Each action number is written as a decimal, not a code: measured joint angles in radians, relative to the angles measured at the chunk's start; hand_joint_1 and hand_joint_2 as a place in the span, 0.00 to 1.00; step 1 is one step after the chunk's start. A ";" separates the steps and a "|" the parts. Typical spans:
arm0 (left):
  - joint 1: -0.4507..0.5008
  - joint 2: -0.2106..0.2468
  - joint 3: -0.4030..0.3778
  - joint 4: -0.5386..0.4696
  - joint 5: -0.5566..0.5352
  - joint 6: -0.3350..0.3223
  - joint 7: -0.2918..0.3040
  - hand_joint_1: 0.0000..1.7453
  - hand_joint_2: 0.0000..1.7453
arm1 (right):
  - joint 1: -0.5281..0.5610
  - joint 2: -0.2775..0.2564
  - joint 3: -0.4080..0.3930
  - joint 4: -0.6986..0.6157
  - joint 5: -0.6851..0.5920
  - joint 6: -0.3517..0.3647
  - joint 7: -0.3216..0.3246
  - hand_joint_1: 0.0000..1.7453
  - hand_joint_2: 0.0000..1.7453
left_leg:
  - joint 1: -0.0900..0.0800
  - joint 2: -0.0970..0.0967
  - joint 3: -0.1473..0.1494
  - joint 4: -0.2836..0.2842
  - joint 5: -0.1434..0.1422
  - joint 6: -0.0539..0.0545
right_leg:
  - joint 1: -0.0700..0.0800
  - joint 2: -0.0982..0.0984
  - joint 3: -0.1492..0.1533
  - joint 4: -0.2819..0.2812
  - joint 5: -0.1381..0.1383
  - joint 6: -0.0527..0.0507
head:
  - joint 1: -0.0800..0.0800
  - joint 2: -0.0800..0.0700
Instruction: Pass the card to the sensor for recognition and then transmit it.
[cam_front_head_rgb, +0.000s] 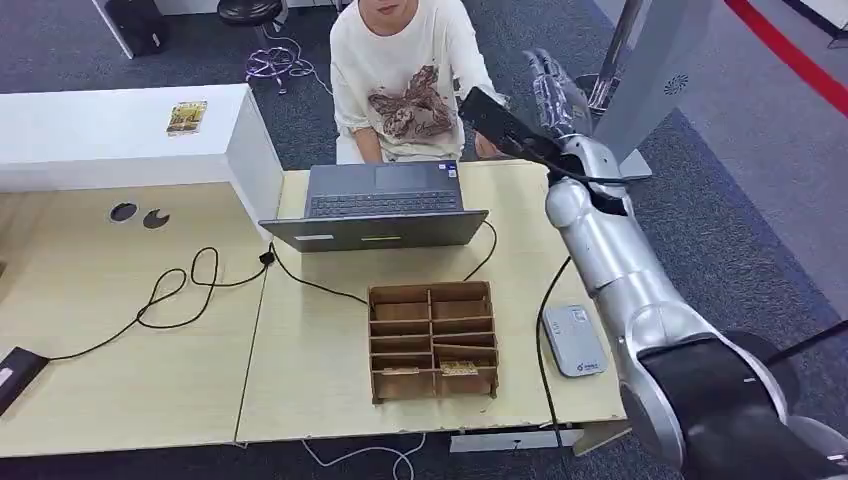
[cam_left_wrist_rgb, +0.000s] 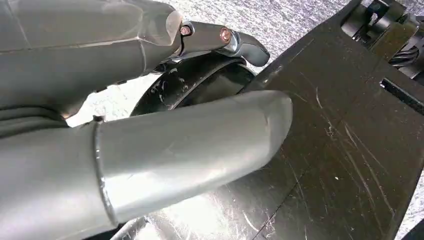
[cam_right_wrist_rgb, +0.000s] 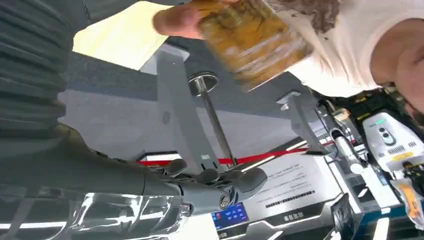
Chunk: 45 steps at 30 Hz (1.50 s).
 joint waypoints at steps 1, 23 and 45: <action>0.000 0.000 0.000 0.000 0.002 0.000 0.000 0.00 0.00 | 0.007 -0.003 -0.007 -0.012 -0.009 0.002 -0.009 0.00 1.00 | 0.000 0.000 0.000 0.000 0.000 0.000 | 0.000 0.000 0.000 0.000 0.000 0.000 | 0.000 0.000; 0.011 0.005 0.013 0.000 0.077 0.015 -0.021 0.00 0.00 | 0.563 -0.163 -0.137 -0.728 -0.211 -0.112 -0.142 0.00 1.00 | 0.000 -0.001 -0.001 0.000 -0.001 0.001 | 0.000 -0.001 0.000 -0.001 -0.001 0.000 | 0.000 0.000; 0.014 -0.006 0.042 0.000 0.094 0.051 -0.013 0.00 0.00 | 1.129 -0.044 -0.253 -1.151 -0.377 -0.176 -0.405 0.00 1.00 | 0.000 -0.001 0.000 0.000 -0.002 0.001 | 0.000 -0.001 0.000 -0.001 -0.001 0.001 | 0.000 0.000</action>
